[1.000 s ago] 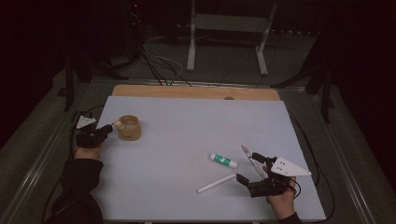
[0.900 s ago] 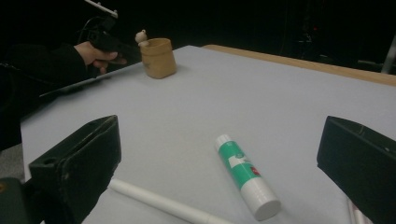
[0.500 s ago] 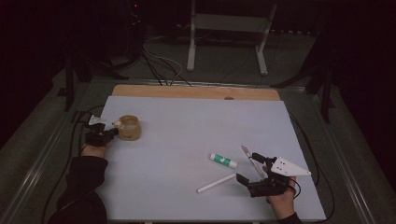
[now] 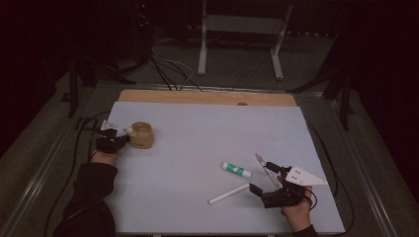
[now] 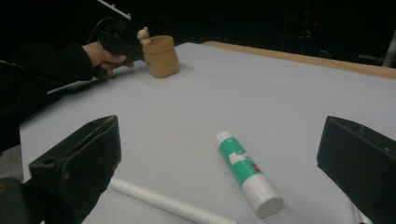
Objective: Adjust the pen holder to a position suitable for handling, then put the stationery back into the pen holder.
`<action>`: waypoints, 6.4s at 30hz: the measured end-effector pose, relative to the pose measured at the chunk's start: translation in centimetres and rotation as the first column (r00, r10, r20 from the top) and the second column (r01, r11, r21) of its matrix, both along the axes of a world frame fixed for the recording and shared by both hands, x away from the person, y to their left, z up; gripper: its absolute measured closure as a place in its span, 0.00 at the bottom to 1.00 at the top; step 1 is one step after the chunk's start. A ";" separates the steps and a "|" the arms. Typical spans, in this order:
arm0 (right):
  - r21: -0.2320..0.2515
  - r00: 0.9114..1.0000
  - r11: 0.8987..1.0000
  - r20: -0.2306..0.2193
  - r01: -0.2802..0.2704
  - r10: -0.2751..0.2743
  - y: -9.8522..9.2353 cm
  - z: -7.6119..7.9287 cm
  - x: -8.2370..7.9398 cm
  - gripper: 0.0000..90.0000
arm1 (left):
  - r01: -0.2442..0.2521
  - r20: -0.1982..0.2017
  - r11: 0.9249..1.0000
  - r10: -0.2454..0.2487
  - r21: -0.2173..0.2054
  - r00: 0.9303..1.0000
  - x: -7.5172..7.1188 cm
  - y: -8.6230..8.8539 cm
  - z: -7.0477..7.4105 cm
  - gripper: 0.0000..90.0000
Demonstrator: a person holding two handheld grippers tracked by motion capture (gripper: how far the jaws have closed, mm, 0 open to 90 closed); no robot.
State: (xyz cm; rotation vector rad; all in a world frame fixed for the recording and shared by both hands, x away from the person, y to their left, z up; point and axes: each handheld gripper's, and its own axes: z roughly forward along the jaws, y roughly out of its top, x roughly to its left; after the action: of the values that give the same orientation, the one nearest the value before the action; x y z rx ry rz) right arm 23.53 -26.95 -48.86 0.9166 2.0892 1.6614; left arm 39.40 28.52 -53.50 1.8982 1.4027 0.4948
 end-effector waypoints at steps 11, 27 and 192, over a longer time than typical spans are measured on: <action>0.000 1.000 1.000 0.001 0.002 -0.002 -0.1 0.0 0.0 0.00 | 0.085 -0.006 0.996 -0.085 0.021 0.996 0.2 -3.5 0.3 1.00; -0.001 1.000 1.000 0.002 0.001 -0.001 -0.1 0.0 -0.1 0.00 | 0.210 -0.005 0.978 -0.210 0.016 0.978 -0.2 -8.5 0.6 1.00; -0.118 0.964 0.963 -0.085 0.243 -0.254 -1.9 0.2 3.5 0.00 | 0.564 0.279 0.805 -0.508 -0.183 0.815 -13.4 -12.1 3.5 0.00</action>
State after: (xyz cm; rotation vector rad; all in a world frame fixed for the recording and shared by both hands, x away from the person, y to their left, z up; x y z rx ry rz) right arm 27.07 -28.89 -48.70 1.1935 2.0056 1.3905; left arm 26.01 16.41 -49.97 1.8515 0.6875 0.2111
